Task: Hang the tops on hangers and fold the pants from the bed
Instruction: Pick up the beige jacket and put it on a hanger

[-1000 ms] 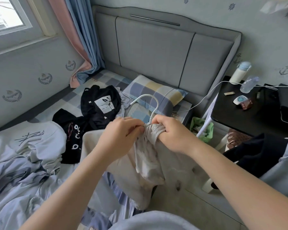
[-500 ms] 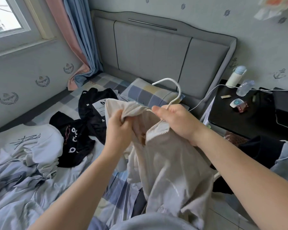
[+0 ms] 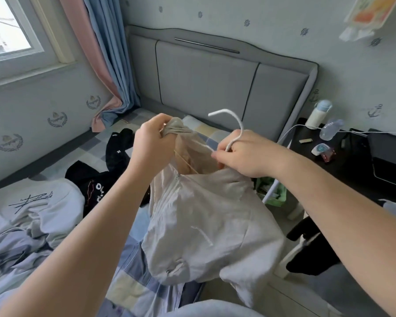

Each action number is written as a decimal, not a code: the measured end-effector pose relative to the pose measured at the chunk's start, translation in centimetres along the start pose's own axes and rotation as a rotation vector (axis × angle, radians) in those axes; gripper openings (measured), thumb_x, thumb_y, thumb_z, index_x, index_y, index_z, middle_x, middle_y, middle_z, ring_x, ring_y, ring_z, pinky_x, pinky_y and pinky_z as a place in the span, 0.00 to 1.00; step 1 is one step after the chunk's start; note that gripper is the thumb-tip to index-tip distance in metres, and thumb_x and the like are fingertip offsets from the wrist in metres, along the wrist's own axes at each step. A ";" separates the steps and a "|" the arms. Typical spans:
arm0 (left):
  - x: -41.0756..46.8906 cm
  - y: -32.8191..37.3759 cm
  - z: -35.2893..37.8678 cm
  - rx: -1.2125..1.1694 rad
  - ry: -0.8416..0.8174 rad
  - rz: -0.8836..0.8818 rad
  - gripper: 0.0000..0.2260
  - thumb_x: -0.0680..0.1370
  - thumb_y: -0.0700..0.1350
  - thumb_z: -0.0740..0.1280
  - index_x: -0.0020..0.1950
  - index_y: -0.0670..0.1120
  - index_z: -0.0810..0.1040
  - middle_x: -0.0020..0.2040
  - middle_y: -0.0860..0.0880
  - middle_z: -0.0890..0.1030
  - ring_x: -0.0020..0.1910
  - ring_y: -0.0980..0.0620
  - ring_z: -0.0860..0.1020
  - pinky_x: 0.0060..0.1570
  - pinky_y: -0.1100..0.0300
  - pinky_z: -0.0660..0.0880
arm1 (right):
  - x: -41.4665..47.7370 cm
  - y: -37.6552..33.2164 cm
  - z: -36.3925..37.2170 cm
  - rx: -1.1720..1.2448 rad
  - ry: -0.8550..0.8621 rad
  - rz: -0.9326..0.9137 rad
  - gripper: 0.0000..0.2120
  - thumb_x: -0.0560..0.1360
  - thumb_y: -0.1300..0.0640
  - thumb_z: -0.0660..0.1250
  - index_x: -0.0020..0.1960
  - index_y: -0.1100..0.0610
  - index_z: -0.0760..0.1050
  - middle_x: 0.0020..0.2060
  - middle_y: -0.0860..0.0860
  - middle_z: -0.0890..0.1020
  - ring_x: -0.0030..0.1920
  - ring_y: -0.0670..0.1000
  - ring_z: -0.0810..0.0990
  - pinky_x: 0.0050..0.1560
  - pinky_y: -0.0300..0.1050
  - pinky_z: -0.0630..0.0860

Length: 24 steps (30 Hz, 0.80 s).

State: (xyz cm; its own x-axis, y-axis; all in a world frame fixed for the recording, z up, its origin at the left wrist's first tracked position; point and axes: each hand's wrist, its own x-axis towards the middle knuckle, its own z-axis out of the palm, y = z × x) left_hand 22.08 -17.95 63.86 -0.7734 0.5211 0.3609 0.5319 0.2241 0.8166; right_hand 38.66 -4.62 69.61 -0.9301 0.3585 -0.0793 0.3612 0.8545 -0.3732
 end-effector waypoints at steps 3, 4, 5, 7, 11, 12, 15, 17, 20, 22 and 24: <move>-0.5 0.1 -0.3 -0.036 0.007 -0.017 0.12 0.76 0.37 0.63 0.49 0.51 0.81 0.40 0.56 0.82 0.40 0.57 0.79 0.35 0.64 0.74 | 0.4 0.0 0.3 -0.019 -0.010 0.021 0.20 0.81 0.47 0.62 0.38 0.58 0.80 0.32 0.50 0.83 0.34 0.44 0.78 0.37 0.48 0.74; -0.7 0.2 -0.4 -0.054 -0.010 -0.016 0.11 0.76 0.37 0.64 0.49 0.51 0.81 0.40 0.56 0.82 0.38 0.58 0.79 0.36 0.62 0.75 | 0.6 0.1 0.4 -0.015 0.012 0.013 0.19 0.80 0.47 0.62 0.37 0.57 0.80 0.30 0.48 0.83 0.32 0.42 0.77 0.35 0.45 0.71; -0.9 0.3 -0.6 -0.080 -0.034 -0.015 0.10 0.77 0.38 0.64 0.49 0.52 0.81 0.40 0.57 0.82 0.36 0.59 0.78 0.37 0.61 0.76 | 0.7 0.1 0.4 -0.025 -0.004 0.006 0.19 0.80 0.47 0.62 0.36 0.56 0.80 0.29 0.47 0.82 0.30 0.42 0.76 0.35 0.44 0.69; -1.3 0.5 -0.7 -0.125 -0.094 -0.008 0.09 0.77 0.38 0.66 0.50 0.51 0.81 0.42 0.57 0.82 0.38 0.58 0.80 0.41 0.57 0.80 | 1.0 0.1 0.5 -0.049 -0.086 -0.002 0.20 0.80 0.47 0.62 0.33 0.55 0.79 0.27 0.47 0.81 0.28 0.42 0.76 0.34 0.42 0.69; -2.0 -0.4 -0.8 -0.047 -0.182 0.024 0.12 0.77 0.54 0.69 0.60 0.58 0.78 0.67 0.55 0.72 0.66 0.56 0.69 0.64 0.58 0.66 | 1.1 0.3 0.4 0.099 0.019 -0.036 0.23 0.81 0.47 0.63 0.31 0.57 0.79 0.26 0.47 0.80 0.27 0.40 0.75 0.29 0.29 0.66; -2.1 -0.7 -0.8 0.013 -0.211 0.043 0.13 0.78 0.56 0.67 0.63 0.59 0.77 0.70 0.56 0.69 0.69 0.55 0.64 0.66 0.57 0.60 | 1.1 0.4 0.4 0.150 0.055 -0.049 0.23 0.80 0.47 0.65 0.30 0.56 0.78 0.25 0.47 0.79 0.25 0.40 0.75 0.29 0.27 0.67; -1.9 -1.5 -0.5 0.260 -0.295 0.218 0.13 0.80 0.52 0.67 0.64 0.52 0.79 0.63 0.52 0.77 0.65 0.49 0.71 0.67 0.49 0.65 | 1.0 0.8 0.6 0.263 0.123 -0.053 0.19 0.79 0.47 0.68 0.32 0.53 0.79 0.23 0.47 0.77 0.24 0.42 0.73 0.28 0.29 0.67; -1.8 -1.7 0.1 0.261 -0.295 0.301 0.07 0.80 0.46 0.67 0.57 0.48 0.82 0.48 0.51 0.80 0.49 0.47 0.75 0.55 0.46 0.73 | 0.8 1.7 1.0 0.354 0.155 -0.040 0.17 0.78 0.46 0.69 0.35 0.54 0.81 0.23 0.47 0.75 0.23 0.43 0.69 0.27 0.32 0.65; -1.8 -1.9 1.3 0.123 -0.279 0.319 0.05 0.79 0.39 0.68 0.47 0.48 0.82 0.41 0.52 0.79 0.41 0.49 0.75 0.42 0.51 0.74 | -0.6 4.0 1.8 0.447 0.238 -0.024 0.11 0.79 0.49 0.69 0.40 0.52 0.82 0.26 0.47 0.75 0.27 0.44 0.69 0.30 0.34 0.67; -1.8 -1.9 2.2 0.053 -0.272 0.296 0.07 0.78 0.38 0.69 0.47 0.50 0.82 0.42 0.55 0.79 0.42 0.51 0.76 0.42 0.53 0.74 | -2.4 6.2 2.3 0.489 0.256 0.021 0.05 0.78 0.50 0.71 0.46 0.50 0.82 0.33 0.43 0.79 0.33 0.42 0.75 0.39 0.33 0.72; -1.5 -1.9 3.3 0.010 -0.298 0.278 0.06 0.78 0.40 0.70 0.47 0.51 0.82 0.42 0.58 0.79 0.42 0.55 0.76 0.42 0.56 0.73 | -4.9 8.6 2.7 0.479 0.238 0.099 0.07 0.75 0.47 0.72 0.51 0.47 0.81 0.40 0.45 0.83 0.40 0.44 0.78 0.46 0.33 0.73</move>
State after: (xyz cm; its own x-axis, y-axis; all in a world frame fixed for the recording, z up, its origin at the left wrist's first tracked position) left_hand 23.38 -16.48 60.26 -0.4666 0.7785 0.4197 0.7111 0.0480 0.7015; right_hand 46.10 -0.05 64.28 -0.8326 0.5511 0.0551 0.3241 0.5655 -0.7584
